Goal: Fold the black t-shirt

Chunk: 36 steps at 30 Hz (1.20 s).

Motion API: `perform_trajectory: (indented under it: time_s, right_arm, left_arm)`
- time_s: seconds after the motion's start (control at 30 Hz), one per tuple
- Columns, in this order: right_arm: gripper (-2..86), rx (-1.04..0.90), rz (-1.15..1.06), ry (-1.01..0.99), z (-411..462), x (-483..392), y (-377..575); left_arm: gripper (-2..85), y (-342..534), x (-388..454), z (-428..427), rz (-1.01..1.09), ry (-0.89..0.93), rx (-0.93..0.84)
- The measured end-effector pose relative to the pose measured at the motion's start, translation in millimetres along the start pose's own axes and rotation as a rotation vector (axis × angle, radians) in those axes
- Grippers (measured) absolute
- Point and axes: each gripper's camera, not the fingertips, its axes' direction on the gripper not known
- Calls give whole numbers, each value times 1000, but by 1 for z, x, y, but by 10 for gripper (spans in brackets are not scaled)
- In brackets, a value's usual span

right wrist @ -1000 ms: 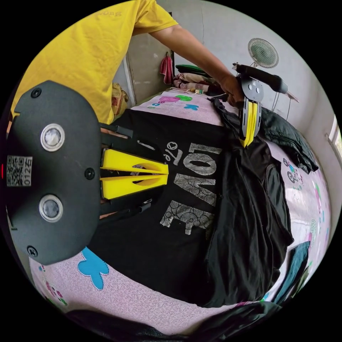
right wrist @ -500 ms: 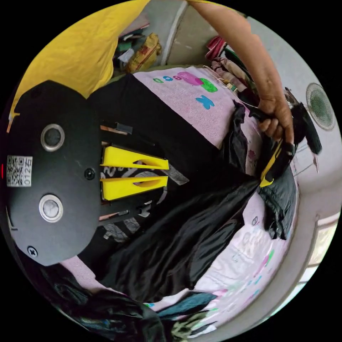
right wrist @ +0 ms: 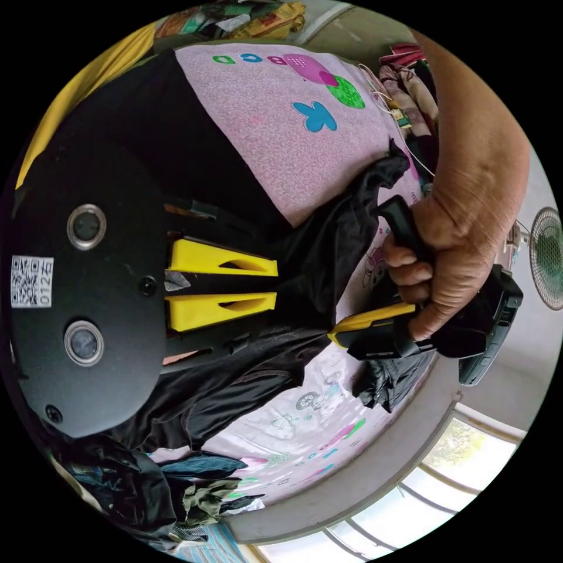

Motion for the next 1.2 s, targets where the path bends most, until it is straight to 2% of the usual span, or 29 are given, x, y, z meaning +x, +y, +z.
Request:
perform_trajectory:
  time_s: [0.2, 0.37, 0.57, 0.8, 1.2]
  right_arm:
    - [25, -28, -61, 1, 14, -3, -7]
    - [8, -34, -28, 43, 11, 4, -9]
    - [1, 48, 2, 3, -37, 18, -8]
    - [0, 144, 85, -161, -106, 42, -30]
    - [8, -23, 126, -283, -83, 84, -72]
  left_arm:
    - [-1, -16, 0, -15, 31, 2, -9]
    - [-1, -21, 1, -30, 48, 9, -8]
    - [-1, -13, 9, -57, 76, 23, -5]
    - [0, 10, 26, -95, 135, -20, -21]
    - [1, 41, 7, -68, 61, -96, -28]
